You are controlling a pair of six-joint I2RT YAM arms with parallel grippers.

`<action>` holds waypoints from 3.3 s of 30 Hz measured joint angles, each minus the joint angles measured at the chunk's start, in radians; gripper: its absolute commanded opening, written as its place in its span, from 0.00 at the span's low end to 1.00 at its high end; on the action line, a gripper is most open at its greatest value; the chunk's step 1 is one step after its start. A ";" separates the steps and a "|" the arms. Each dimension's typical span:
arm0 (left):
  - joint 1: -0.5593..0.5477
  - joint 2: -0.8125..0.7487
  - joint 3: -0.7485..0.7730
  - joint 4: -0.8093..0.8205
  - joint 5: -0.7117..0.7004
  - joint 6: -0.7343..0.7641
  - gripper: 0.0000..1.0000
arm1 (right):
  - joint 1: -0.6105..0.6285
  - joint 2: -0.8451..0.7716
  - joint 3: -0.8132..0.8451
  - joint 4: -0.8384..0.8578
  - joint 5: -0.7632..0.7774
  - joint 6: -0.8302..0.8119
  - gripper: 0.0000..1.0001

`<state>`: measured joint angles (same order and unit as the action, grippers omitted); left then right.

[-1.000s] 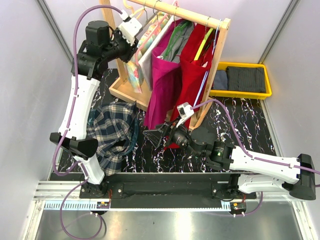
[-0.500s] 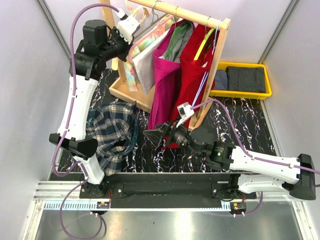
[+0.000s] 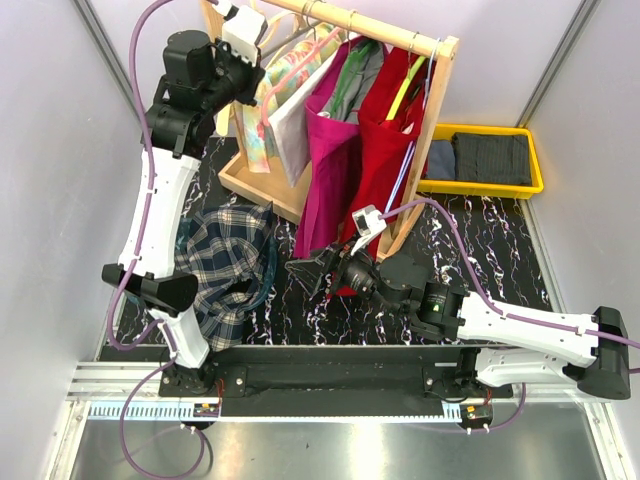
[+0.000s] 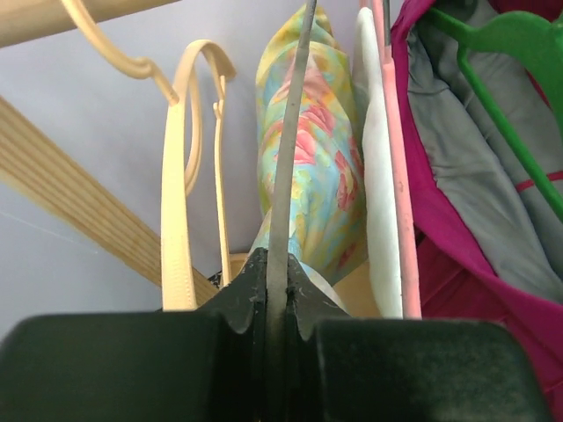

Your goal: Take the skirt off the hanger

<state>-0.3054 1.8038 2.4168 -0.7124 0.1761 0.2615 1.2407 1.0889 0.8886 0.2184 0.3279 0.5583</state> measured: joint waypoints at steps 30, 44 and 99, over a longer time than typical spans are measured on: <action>0.161 -0.808 -0.541 -0.045 0.167 -0.210 0.00 | 0.001 0.015 0.074 -0.024 -0.036 -0.024 0.83; 0.161 -1.025 -0.599 -0.325 0.108 -0.098 0.00 | 0.002 -0.047 0.277 0.019 -0.195 -0.041 0.92; 0.146 -1.052 -0.485 -0.592 0.158 -0.040 0.00 | -0.296 0.653 0.657 0.624 -0.523 0.769 0.62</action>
<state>-0.1593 0.7513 1.9316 -1.3048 0.3344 0.2214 0.9447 1.7420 1.5452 0.8421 -0.1947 1.3270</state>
